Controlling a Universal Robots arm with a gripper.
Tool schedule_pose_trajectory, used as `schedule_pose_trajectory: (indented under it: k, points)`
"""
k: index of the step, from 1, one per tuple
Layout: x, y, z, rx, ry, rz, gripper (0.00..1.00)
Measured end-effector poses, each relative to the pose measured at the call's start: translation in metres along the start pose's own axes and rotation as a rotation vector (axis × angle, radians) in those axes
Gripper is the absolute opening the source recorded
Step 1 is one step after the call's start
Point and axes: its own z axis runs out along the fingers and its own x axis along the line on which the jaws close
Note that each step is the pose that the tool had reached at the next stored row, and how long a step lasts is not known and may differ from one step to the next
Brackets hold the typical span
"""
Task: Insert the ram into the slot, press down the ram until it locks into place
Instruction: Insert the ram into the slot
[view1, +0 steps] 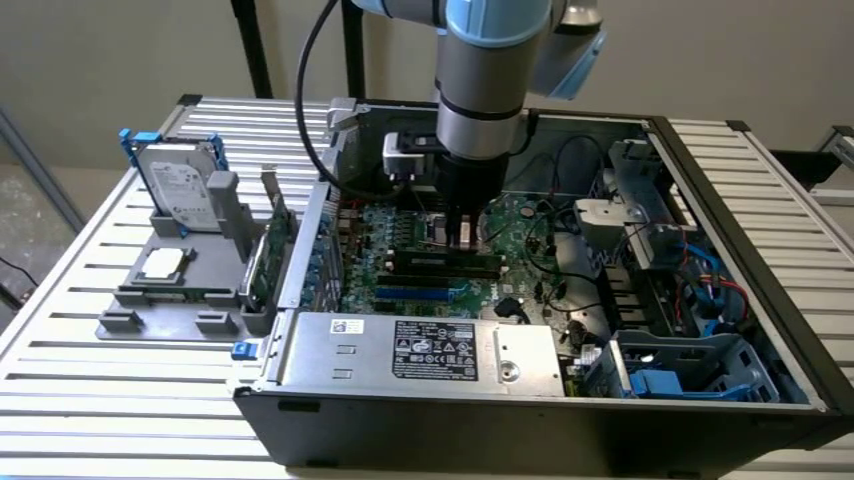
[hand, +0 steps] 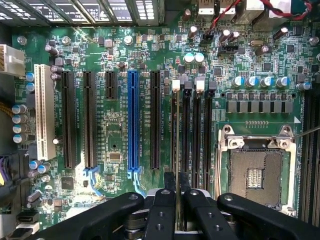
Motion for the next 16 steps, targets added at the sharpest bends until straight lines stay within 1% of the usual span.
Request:
schedule_pose_trajectory:
  k: [7, 12, 13, 16]
  points:
    - [0.0, 0.0007, 0.0023, 0.0042, -0.0001, 0.0, 0.14]
    - [0.0, 0.0008, 0.0025, 0.0048, 0.0, 0.0, 0.15]
    - [0.0, 0.0008, 0.0015, 0.0049, -0.0003, 0.0, 0.22]
    - [0.0, 0.0009, -0.0075, 0.0033, -0.0002, 0.0, 0.22]
